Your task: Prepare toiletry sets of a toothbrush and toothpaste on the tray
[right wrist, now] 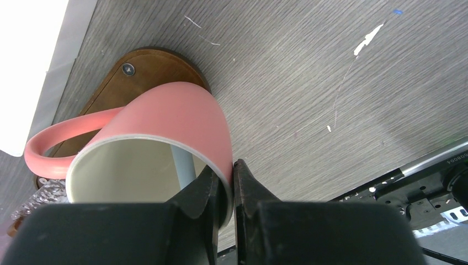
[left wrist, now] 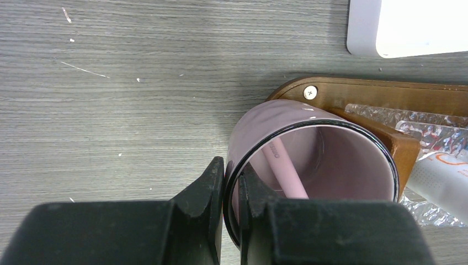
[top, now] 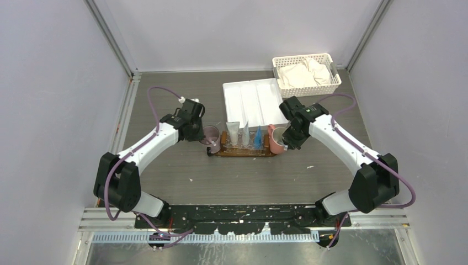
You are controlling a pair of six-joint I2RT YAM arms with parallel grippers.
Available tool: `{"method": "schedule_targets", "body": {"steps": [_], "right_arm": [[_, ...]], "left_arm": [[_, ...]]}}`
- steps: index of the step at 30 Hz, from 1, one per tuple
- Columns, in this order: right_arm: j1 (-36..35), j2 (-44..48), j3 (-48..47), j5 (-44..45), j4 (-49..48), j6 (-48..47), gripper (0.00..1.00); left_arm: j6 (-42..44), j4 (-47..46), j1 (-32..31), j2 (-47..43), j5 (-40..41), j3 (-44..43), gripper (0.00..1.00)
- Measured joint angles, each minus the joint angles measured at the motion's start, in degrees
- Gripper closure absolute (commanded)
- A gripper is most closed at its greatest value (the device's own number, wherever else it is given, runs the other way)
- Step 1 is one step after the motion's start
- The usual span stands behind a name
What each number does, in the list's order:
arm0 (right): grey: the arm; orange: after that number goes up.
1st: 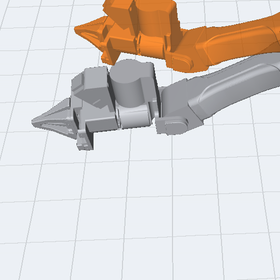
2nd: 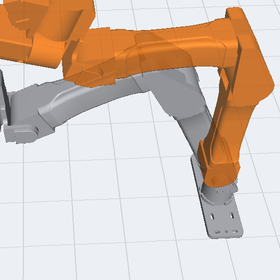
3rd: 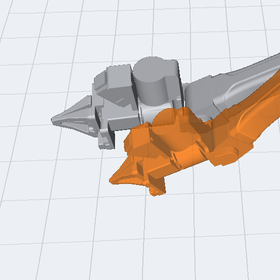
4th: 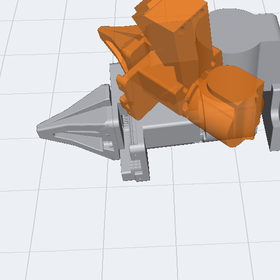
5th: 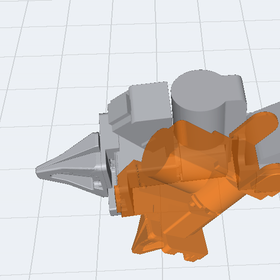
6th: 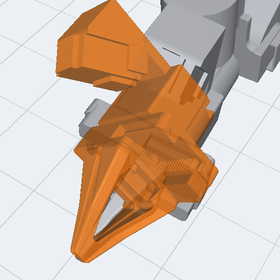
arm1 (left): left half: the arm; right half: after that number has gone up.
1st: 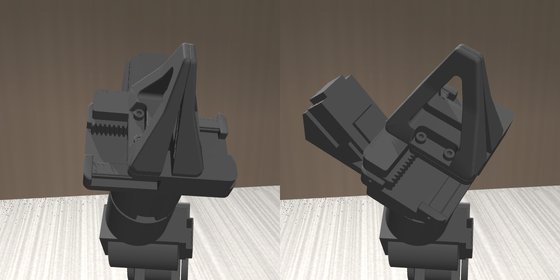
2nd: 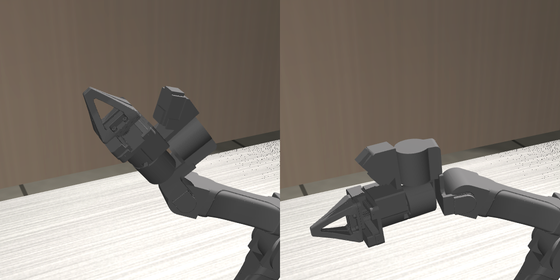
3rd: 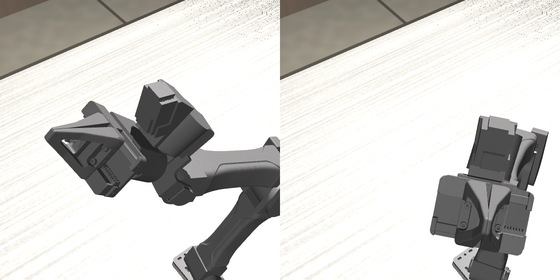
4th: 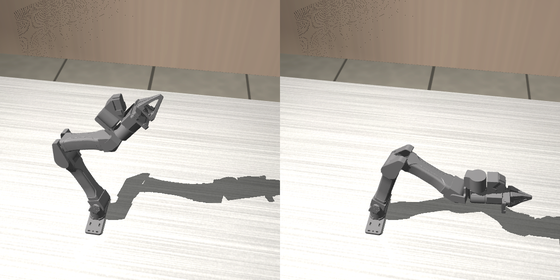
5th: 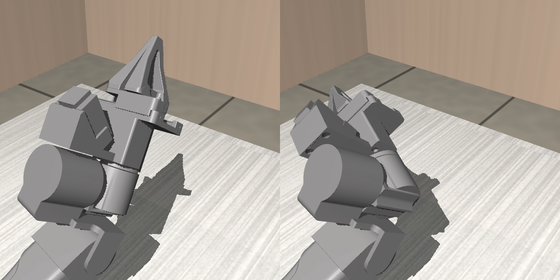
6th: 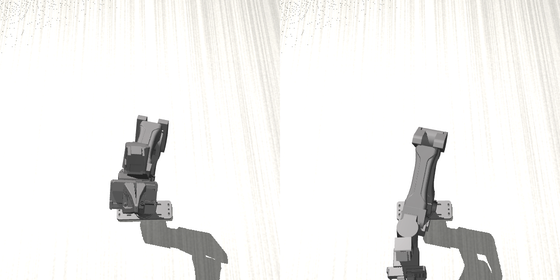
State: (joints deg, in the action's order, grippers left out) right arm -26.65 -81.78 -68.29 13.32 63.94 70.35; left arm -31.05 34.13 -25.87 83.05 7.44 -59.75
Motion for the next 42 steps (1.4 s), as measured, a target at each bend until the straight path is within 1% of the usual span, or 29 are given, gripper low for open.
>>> {"method": "schedule_targets", "body": {"steps": [7, 19, 24, 28, 30, 31, 33, 38, 42], "right_arm": [[-0.2, -1.1, -0.1, -0.1, -0.2, 0.0, 0.99], [0.0, -6.4, -4.1, 1.0, 0.3, -1.3, 0.99], [0.3, -8.2, -5.5, 1.3, 0.3, -1.8, 0.99], [0.3, -8.5, -5.6, 1.4, 0.3, -2.3, 0.99], [0.3, -8.5, -5.6, 1.4, 0.2, -2.6, 0.99], [0.3, -8.5, -5.6, 1.4, 0.2, -2.7, 0.99], [0.3, -8.5, -5.6, 1.5, 0.2, -2.9, 0.93], [0.3, -8.5, -5.6, 1.4, 0.0, -3.6, 0.89], [0.3, -8.5, -5.6, 1.4, -0.1, -4.1, 0.8]], "left_arm": [[0.0, 0.0, 0.0, 0.8, -0.1, 0.0, 0.99], [0.1, -0.4, 0.0, 1.8, 0.0, -0.6, 0.99], [0.3, -0.4, 0.1, 2.5, 0.3, -1.2, 0.93], [0.3, -0.4, 0.1, 3.0, 0.5, -1.7, 0.85], [0.3, -0.5, 0.1, 3.1, 0.5, -1.7, 0.83], [0.3, -0.5, 0.1, 3.1, 0.5, -1.7, 0.81], [0.2, -0.5, 0.1, 3.1, 0.2, -1.7, 0.79], [0.0, -0.9, 0.1, 3.1, -0.1, -1.7, 0.77], [0.0, -0.9, 0.1, 3.1, -0.1, -1.7, 0.77]]}}
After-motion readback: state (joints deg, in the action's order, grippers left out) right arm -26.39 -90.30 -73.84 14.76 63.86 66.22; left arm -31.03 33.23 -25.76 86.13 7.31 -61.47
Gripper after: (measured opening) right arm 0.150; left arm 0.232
